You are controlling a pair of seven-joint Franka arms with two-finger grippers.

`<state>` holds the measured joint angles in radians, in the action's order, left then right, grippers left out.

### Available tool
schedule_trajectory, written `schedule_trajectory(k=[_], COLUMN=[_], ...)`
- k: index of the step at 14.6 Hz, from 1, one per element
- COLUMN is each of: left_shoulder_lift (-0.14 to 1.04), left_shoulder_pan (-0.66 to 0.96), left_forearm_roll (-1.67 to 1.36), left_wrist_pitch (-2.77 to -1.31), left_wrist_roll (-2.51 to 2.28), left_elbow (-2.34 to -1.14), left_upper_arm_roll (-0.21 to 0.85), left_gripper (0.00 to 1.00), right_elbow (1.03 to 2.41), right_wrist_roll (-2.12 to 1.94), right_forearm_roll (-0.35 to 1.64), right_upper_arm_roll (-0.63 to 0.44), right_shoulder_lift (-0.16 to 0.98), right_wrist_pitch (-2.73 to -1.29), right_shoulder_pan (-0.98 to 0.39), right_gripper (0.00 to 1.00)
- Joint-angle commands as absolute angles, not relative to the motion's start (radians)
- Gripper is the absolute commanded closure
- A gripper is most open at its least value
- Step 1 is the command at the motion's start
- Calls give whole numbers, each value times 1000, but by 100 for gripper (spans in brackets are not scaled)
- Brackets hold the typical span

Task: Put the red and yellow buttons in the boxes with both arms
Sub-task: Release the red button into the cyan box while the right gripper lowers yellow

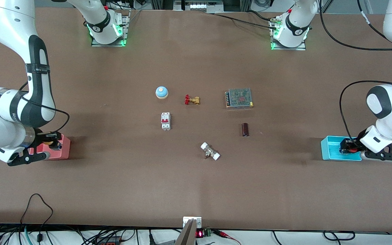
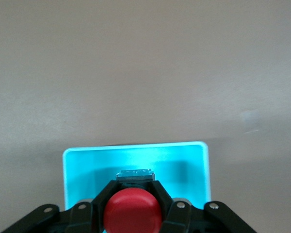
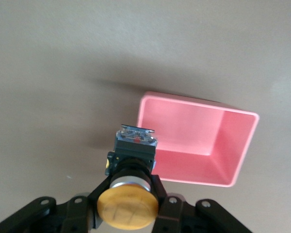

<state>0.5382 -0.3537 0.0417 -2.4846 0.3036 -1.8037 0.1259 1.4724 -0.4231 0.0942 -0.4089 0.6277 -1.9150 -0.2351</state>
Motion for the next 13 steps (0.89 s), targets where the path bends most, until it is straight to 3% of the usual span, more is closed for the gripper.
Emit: schedule_trajectory(k=[1, 7, 9, 10, 11, 12, 13], left_shoulder_lift=[557, 589, 591, 591, 591, 591, 591], left_shoulder_pan=[-373, -376, -376, -376, -376, -376, -376], left_forearm_roll=[55, 55, 54, 54, 54, 54, 54], left_wrist_pitch=[-2513, -2595, -2595, -2595, -2595, -2594, -2594], left_wrist_roll=[333, 334, 336, 339, 341, 339, 339], left_elbow=[-1805, -1847, -1851, -1853, -1853, -1852, -1852], left_upper_arm_roll=[141, 146, 146, 146, 146, 146, 146], left_gripper=[99, 99, 90, 62, 8, 0, 0], right_elbow=[1471, 1419, 1419, 1419, 1417, 1417, 1417], right_wrist_roll=[-497, -497, -500, -500, -500, -500, -500], right_forearm_roll=[80, 90, 91, 91, 91, 92, 94], right_upper_arm_roll=[-407, -405, -403, -403, -402, -400, -399], right_shoulder_lift=[635, 719, 736, 747, 755, 761, 770], right_wrist_pitch=[-1917, -1921, -1937, -1943, -1956, -1969, -1979], right_shoulder_pan=[-192, -141, -132, -132, -129, -129, -129], right_gripper=[64, 64, 64, 64, 64, 64, 64])
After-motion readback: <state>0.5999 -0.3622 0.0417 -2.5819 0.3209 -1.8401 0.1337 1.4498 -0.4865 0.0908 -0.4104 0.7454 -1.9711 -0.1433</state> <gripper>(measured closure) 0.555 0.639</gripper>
